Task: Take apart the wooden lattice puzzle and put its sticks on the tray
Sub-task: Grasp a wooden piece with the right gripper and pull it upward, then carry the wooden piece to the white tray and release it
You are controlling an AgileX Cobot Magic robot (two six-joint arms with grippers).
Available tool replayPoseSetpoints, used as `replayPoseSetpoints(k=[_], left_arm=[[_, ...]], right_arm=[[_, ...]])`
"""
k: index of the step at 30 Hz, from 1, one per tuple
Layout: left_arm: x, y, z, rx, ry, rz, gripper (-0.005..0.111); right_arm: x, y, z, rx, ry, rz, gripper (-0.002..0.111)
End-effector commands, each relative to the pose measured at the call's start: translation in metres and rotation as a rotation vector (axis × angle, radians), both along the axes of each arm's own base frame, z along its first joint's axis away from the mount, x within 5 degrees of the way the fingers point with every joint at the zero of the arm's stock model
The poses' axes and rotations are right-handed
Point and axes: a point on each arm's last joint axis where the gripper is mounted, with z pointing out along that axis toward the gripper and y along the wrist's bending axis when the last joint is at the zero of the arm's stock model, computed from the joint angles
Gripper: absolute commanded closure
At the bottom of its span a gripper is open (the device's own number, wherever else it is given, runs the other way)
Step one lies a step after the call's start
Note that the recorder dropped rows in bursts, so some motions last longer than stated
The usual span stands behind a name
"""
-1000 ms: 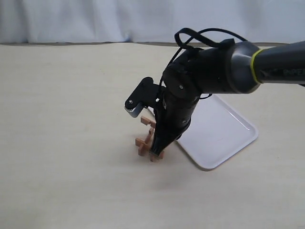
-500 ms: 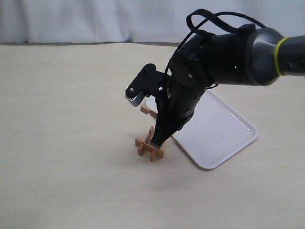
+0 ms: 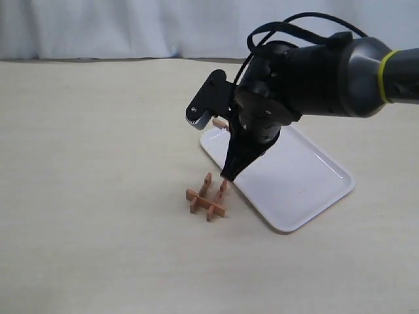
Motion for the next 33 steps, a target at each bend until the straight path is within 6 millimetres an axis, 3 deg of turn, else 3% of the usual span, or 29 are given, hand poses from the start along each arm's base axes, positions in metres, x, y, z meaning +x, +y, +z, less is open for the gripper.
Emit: replayPoseSetpoints(k=[1, 10, 21, 27, 30, 33], left_arm=[[0.000, -0.001, 0.000, -0.006, -0.009, -0.009, 0.107], [0.000, -0.001, 0.000, -0.006, -0.009, -0.009, 0.107], [0.000, -0.001, 0.000, -0.006, -0.009, -0.009, 0.107], [0.000, -0.001, 0.000, -0.006, -0.009, -0.009, 0.107], [0.000, -0.001, 0.000, -0.006, -0.009, -0.009, 0.107], [0.000, -0.001, 0.000, -0.006, -0.009, -0.009, 0.107]], right_arm=[[0.009, -0.010, 0.009, -0.019, -0.126, -0.075, 0.104], [0.025, -0.052, 0.011, 0.093, -0.221, -0.298, 0.104], [0.030, -0.052, 0.012, 0.151, -0.262, -0.293, 0.103], [0.026, -0.052, 0.009, 0.176, -0.226, -0.351, 0.062], [0.024, -0.049, 0.007, 0.225, -0.202, -0.388, 0.060], [0.020, -0.043, 0.005, 0.231, -0.124, -0.290, 0.061]])
